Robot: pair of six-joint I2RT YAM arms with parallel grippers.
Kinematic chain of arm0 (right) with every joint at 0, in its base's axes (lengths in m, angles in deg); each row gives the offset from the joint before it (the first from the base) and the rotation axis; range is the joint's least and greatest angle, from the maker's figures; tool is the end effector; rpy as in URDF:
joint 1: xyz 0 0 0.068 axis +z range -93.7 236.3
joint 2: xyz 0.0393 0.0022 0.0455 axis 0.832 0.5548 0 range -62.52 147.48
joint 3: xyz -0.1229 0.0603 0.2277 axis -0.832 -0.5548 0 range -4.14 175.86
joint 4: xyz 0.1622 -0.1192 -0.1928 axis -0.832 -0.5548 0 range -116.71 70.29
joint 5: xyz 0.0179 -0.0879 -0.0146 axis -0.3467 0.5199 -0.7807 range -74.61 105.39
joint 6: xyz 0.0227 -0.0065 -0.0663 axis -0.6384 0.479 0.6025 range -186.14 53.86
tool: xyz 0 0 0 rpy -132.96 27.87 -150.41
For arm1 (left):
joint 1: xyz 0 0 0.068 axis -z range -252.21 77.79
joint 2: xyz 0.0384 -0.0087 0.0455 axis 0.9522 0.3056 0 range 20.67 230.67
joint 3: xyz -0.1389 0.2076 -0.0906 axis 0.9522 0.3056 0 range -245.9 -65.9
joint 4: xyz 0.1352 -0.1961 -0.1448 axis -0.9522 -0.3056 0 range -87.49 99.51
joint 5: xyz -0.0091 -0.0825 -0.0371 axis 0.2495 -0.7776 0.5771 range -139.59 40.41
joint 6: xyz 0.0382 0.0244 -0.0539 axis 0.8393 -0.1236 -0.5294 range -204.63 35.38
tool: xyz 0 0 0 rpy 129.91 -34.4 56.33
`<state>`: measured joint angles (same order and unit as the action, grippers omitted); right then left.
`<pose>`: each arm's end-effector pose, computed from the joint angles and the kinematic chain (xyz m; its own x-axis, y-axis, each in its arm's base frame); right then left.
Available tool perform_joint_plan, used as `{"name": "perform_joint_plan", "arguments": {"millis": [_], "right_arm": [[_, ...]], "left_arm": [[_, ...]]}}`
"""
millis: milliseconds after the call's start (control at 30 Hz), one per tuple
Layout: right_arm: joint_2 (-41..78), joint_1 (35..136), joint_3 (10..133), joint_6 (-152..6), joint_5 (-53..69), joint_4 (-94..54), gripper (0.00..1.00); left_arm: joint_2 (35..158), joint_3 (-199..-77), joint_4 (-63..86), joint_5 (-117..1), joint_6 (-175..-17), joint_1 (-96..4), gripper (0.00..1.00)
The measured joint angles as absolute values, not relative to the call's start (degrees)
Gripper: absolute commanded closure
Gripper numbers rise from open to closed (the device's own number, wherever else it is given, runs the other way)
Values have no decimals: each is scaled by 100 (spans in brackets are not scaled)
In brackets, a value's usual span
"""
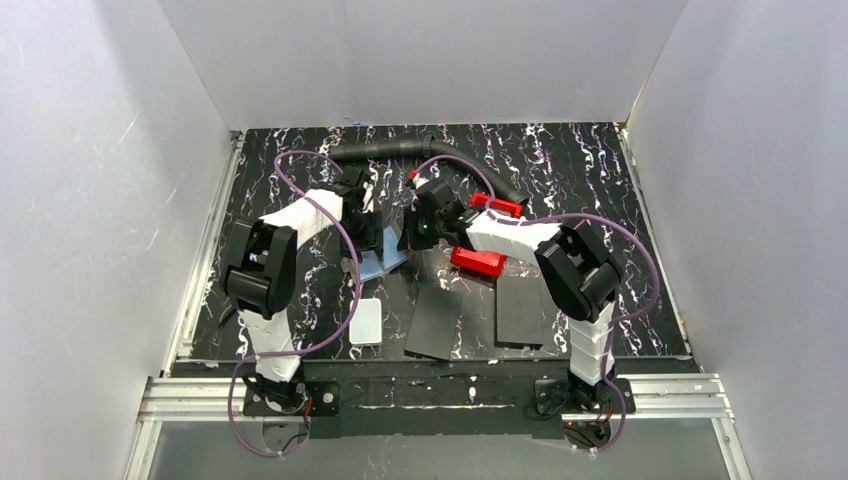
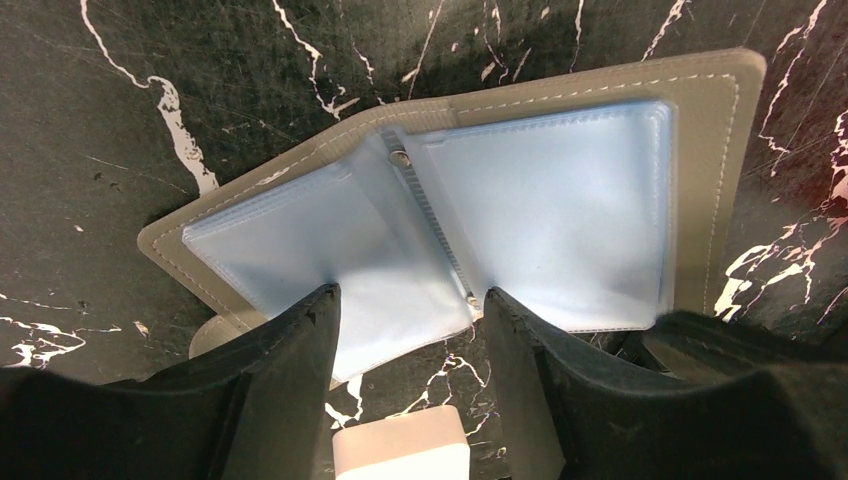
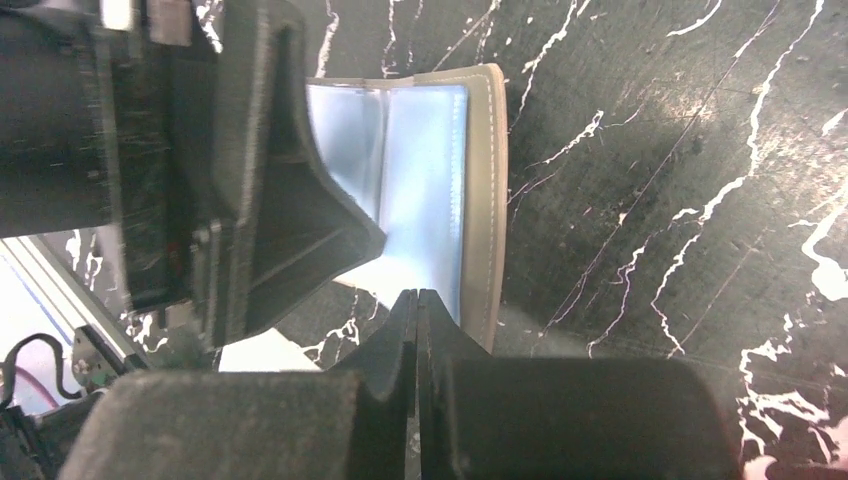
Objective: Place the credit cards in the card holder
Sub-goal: Open the card holder at the center of the board.
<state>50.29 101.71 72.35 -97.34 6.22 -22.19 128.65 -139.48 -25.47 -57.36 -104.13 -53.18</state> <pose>0.3228 0.3406 0.1604 -0.7857 -0.0685 -0.6148 -0.4479 0.7484 0.4891 0.3723 -0.1366 0.1355 -0.9570 -0.0200 -0.2894 0.0514 0.9702 -0.2368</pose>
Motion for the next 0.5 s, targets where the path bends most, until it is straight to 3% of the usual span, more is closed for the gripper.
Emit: {"name": "perform_joint_plan", "arguments": {"millis": [500], "right_arm": [[3913,10075,7226,-9338,908,-2827,83]], "left_arm": [[12878,-13962,-2549,-5719,-10387,-5294,44]]}}
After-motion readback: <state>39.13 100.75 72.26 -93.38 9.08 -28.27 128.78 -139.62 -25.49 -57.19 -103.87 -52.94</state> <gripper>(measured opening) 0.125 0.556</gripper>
